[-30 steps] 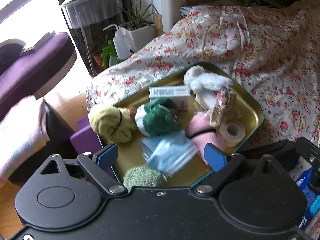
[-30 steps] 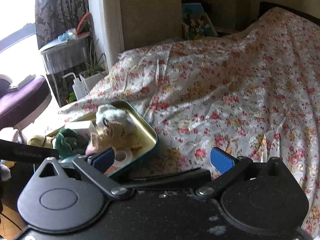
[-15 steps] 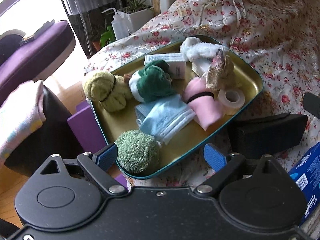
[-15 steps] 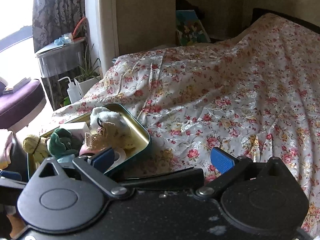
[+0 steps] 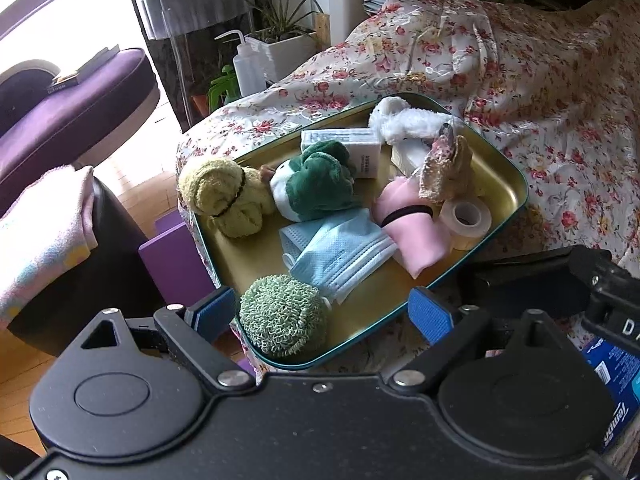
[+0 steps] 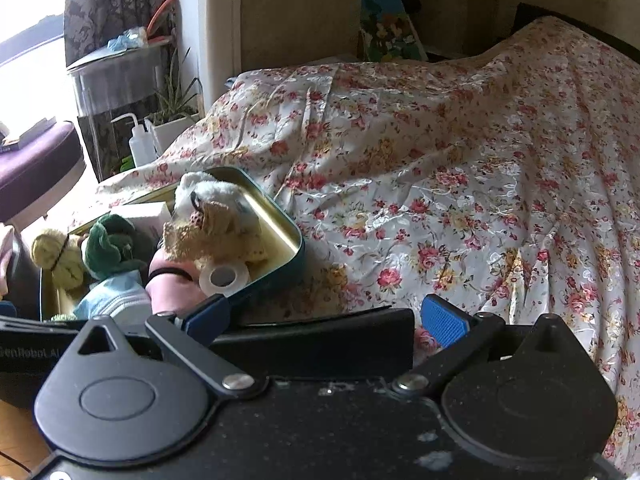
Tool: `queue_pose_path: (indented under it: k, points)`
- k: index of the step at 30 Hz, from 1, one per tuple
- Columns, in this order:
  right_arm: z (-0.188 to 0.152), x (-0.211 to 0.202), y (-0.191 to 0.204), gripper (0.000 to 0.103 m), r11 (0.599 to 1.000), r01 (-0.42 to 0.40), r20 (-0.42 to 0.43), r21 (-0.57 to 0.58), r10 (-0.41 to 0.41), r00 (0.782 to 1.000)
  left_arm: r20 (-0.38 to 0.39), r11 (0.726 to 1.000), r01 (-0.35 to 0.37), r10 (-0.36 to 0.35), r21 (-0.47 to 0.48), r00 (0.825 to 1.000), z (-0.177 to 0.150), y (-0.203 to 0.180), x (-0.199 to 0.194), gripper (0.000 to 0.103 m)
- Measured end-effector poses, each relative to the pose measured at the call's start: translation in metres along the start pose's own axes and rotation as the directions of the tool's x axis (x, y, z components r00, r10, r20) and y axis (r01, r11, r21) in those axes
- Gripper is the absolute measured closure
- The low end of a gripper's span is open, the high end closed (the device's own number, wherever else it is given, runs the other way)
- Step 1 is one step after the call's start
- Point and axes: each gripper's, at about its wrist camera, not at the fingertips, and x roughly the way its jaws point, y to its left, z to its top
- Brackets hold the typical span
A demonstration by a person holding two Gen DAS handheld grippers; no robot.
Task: Organize soft objects
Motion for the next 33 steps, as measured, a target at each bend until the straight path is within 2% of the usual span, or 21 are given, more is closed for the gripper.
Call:
queue_pose_path:
  k: [33]
  points:
    - [-0.0034, 0.0052, -0.0041, 0.000, 1.000, 0.002, -0.034, 0.002, -0.002, 0.999, -0.062, 0.999, 0.035, -0.035, -0.007, 0.997, -0.0020, -0.0006, 0.0062, 0.012]
